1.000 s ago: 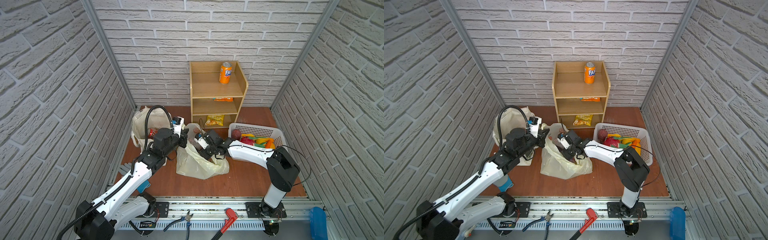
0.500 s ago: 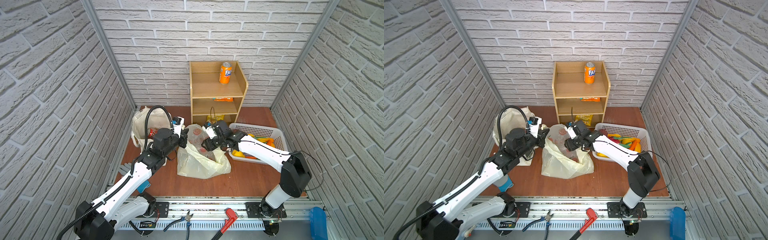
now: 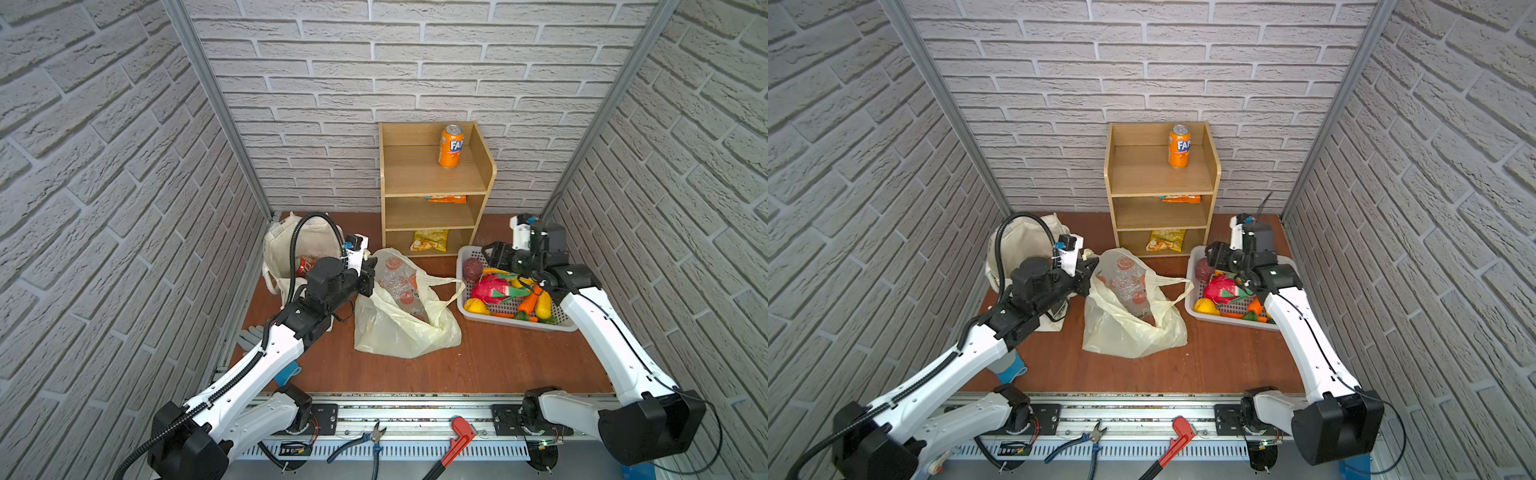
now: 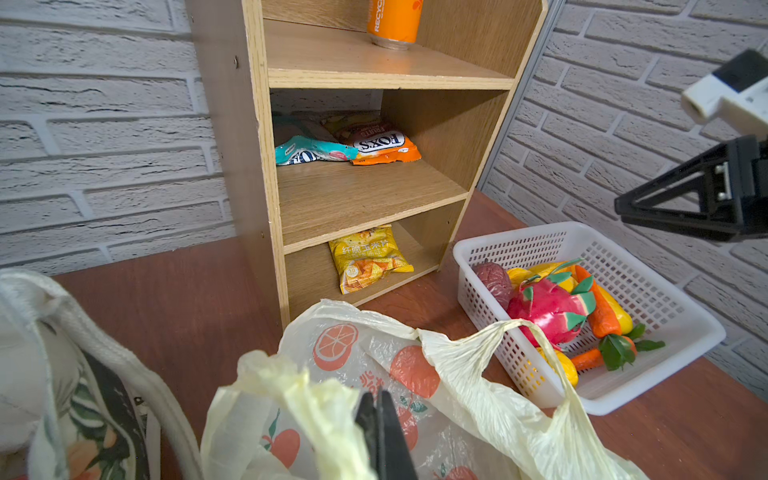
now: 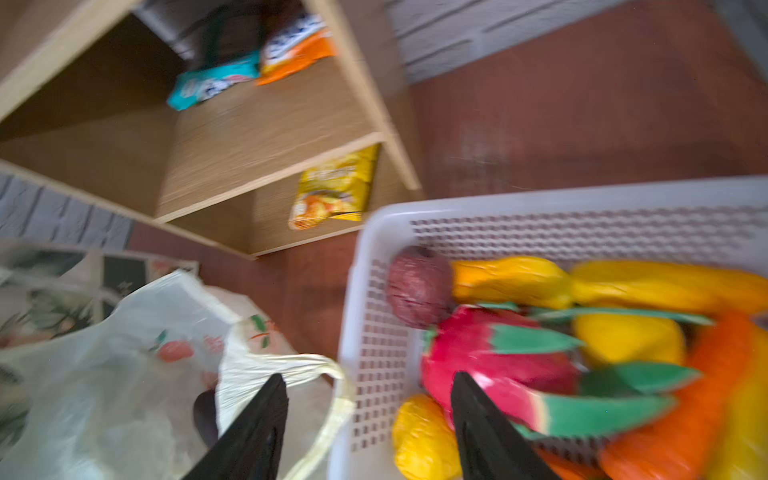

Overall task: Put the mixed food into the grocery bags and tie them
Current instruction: 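Move the right gripper back to the basket and grasp the orange carrot, then lift the carrot and carry it over the yellow bag with the right gripper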

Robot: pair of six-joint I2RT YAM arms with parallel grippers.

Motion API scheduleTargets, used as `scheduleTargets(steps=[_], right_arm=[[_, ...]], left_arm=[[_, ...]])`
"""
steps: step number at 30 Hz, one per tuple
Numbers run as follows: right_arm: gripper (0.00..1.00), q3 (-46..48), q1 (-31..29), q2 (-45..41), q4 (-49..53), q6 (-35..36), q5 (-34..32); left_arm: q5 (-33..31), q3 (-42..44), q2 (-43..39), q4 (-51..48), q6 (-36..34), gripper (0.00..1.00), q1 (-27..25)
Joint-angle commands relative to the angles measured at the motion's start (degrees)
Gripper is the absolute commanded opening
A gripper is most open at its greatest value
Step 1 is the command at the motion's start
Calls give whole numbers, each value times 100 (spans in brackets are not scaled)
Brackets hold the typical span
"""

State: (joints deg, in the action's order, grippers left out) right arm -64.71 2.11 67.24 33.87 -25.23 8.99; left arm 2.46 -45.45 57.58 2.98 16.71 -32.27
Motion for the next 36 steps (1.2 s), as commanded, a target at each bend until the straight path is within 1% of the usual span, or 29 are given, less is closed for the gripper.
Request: scheduleTargets(steps=[1, 3, 6, 11, 14, 16, 23, 29, 36], right_arm=[[64, 319, 819, -98, 600, -375, -182], [63, 554, 1321, -64, 642, -446, -174], [62, 872, 1819, 57, 593, -455, -192], [59, 1382, 2178, 322, 220, -386, -271], [55, 1561, 2228, 526, -9, -281, -251], [54, 1625, 2233, 633, -171, -205, -121], [53, 1633, 2233, 1000, -453, -114, 238], [51, 1707, 2232, 1303, -632, -122, 311], [44, 1830, 2231, 1545, -889, -166, 443]], left_arm=[[-50, 67, -113, 461, 8, 0, 10], [-32, 84, -112, 466, 8, 0, 11], [-25, 100, -109, 488, -1, 0, 10], [44, 76, -51, 519, 8, 0, 15], [78, 69, -16, 554, 23, 0, 11], [93, 71, 7, 582, 25, 0, 13], [105, 54, 78, 607, 41, 0, 11], [98, 37, 107, 608, 65, 0, 13], [92, 14, 129, 555, 87, 0, 10]])
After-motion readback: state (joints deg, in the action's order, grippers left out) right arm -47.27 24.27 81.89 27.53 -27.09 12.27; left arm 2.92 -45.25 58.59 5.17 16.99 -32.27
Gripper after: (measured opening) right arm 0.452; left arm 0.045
